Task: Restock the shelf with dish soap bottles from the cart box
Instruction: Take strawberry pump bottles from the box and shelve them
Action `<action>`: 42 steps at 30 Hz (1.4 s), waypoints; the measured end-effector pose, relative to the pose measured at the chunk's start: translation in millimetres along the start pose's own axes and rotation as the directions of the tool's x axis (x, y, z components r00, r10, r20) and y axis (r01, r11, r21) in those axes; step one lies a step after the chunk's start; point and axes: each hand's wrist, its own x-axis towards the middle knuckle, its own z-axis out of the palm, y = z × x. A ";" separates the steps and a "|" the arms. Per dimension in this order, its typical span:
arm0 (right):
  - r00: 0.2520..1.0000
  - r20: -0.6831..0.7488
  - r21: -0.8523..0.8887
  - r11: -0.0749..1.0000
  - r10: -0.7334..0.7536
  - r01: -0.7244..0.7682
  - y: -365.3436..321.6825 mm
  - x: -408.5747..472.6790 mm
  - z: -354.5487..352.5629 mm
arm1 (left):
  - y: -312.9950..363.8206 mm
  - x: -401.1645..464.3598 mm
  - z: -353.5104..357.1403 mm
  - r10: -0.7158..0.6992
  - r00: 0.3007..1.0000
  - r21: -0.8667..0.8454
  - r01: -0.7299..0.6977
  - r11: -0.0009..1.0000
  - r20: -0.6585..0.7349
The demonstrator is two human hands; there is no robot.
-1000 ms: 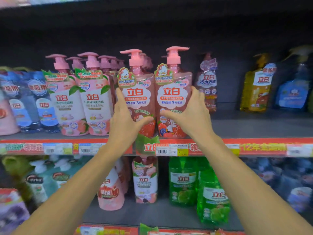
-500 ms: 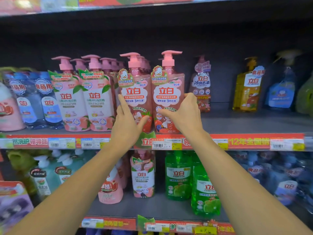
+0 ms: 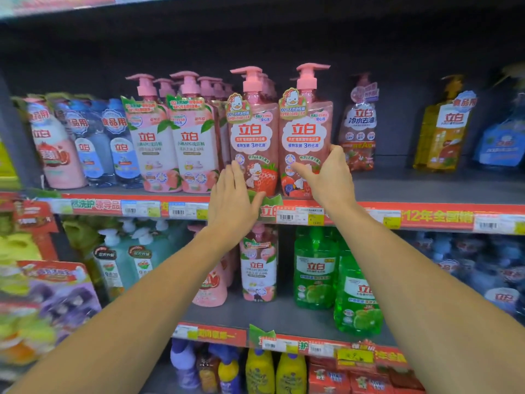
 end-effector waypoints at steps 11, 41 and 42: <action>0.961 0.266 -0.744 0.618 -0.075 0.254 40.7 -90.2 -8.3 | 4.6 -59.9 18.4 0.048 0.977 0.279 -0.106 0.954 0.207; 0.569 0.216 -0.844 0.445 0.793 -0.300 155.0 -581.0 -191.9 | 142.6 -491.5 50.5 0.655 0.289 -0.396 -0.606 0.690 0.698; 0.554 0.194 -0.852 0.419 0.810 -0.314 157.0 -593.8 -203.9 | 151.7 -502.7 48.1 0.670 0.267 -0.416 -0.611 0.673 0.692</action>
